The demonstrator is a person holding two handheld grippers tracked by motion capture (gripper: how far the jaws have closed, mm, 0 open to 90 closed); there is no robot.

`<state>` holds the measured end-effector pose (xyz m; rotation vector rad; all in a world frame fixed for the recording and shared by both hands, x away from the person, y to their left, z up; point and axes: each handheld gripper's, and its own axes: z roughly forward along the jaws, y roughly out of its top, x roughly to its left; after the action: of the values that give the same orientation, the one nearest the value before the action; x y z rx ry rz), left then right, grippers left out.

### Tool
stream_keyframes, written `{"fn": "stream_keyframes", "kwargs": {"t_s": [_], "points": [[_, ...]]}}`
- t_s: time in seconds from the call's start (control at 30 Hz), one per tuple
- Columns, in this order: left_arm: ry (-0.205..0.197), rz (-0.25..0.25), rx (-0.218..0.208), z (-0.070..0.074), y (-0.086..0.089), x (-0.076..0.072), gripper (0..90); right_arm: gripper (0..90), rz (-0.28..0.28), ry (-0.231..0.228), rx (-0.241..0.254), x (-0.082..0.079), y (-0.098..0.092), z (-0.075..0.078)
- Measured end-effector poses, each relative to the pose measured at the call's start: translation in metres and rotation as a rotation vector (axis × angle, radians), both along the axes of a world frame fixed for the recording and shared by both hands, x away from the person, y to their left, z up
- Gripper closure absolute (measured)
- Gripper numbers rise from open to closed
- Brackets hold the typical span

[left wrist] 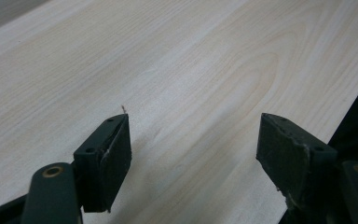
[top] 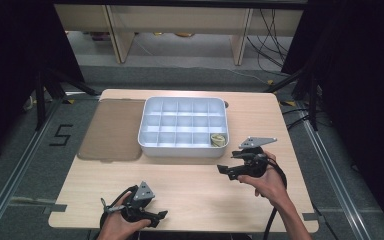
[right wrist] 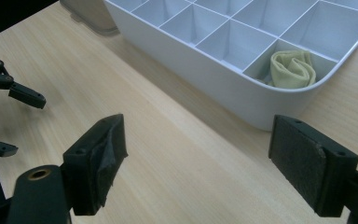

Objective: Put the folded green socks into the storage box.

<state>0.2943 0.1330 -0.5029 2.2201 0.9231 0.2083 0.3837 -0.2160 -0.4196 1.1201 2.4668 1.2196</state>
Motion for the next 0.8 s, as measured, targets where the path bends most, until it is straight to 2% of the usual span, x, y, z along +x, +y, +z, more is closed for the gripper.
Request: {"fn": "stream_keyframes", "kwargs": {"t_s": [0.03, 0.13, 0.17, 0.23, 0.33, 0.43, 0.47, 0.53, 0.57, 0.63, 0.67, 0.7, 0.73, 0.77, 0.8], "points": [[-0.001, -0.002, 0.000, 0.000, 0.000, 0.000, 25.8, 19.8, -0.003, -0.007, -0.002, 0.000, -0.001, -0.001], [-0.001, 0.001, 0.000, 0.000, 0.000, 0.001, 25.8, 19.7, -0.009, 0.029, 0.018, -0.005, -0.002, -0.005], [-0.002, -0.003, 0.000, 0.000, 0.001, 0.001, 25.8, 19.7, -0.009, 0.018, -0.002, -0.005, -0.005, -0.006], [-0.002, 0.000, -0.001, 0.000, 0.001, 0.001, 25.8, 19.7, -0.010, 0.010, -0.006, -0.006, -0.008, -0.009], [-0.012, -0.003, 0.011, 0.001, 0.001, 0.001, 25.8, 19.7, -0.006, 0.022, 0.007, -0.009, -0.009, -0.015], [-0.010, -0.013, 0.008, 0.000, 0.000, 0.001, 25.8, 19.9, -0.012, 0.010, -0.005, -0.013, -0.011, -0.018], [-0.009, -0.012, 0.010, 0.000, 0.000, 0.001, 25.8, 19.9, -0.007, 0.020, 0.011, -0.014, -0.010, -0.020], [-0.009, -0.012, 0.009, 0.000, 0.000, 0.001, 25.8, 19.9, -0.009, 0.042, 0.001, -0.019, -0.009, -0.021], [-0.010, -0.013, 0.008, 0.000, 0.000, 0.001, 25.8, 19.9, 0.002, 0.020, 0.007, -0.019, -0.010, -0.023], [-0.011, -0.011, 0.007, 0.001, 0.000, 0.001, 25.8, 19.8, -0.008, 0.015, 0.006, -0.023, -0.009, -0.023], [-0.011, -0.009, 0.006, 0.001, 0.000, 0.001, 25.8, 19.8, 0.005, -0.004, -0.004, -0.023, -0.010, -0.024], [-0.010, -0.004, 0.006, 0.001, 0.000, 0.001, 25.8, 19.8, -0.017, 0.032, 0.011, -0.027, -0.008, -0.024], [-0.012, -0.002, 0.009, 0.001, 0.001, 0.001, 25.8, 19.8, -0.001, 0.008, 0.001, -0.026, -0.009, -0.025], [-0.010, -0.005, 0.002, 0.001, 0.001, 0.000, 25.8, 19.8, -0.008, 0.016, 0.014, -0.028, -0.008, -0.026], [-0.011, -0.005, 0.002, 0.001, 0.001, 0.001, 25.8, 19.8, 0.003, 0.009, 0.003, -0.029, -0.008, -0.028]]}}
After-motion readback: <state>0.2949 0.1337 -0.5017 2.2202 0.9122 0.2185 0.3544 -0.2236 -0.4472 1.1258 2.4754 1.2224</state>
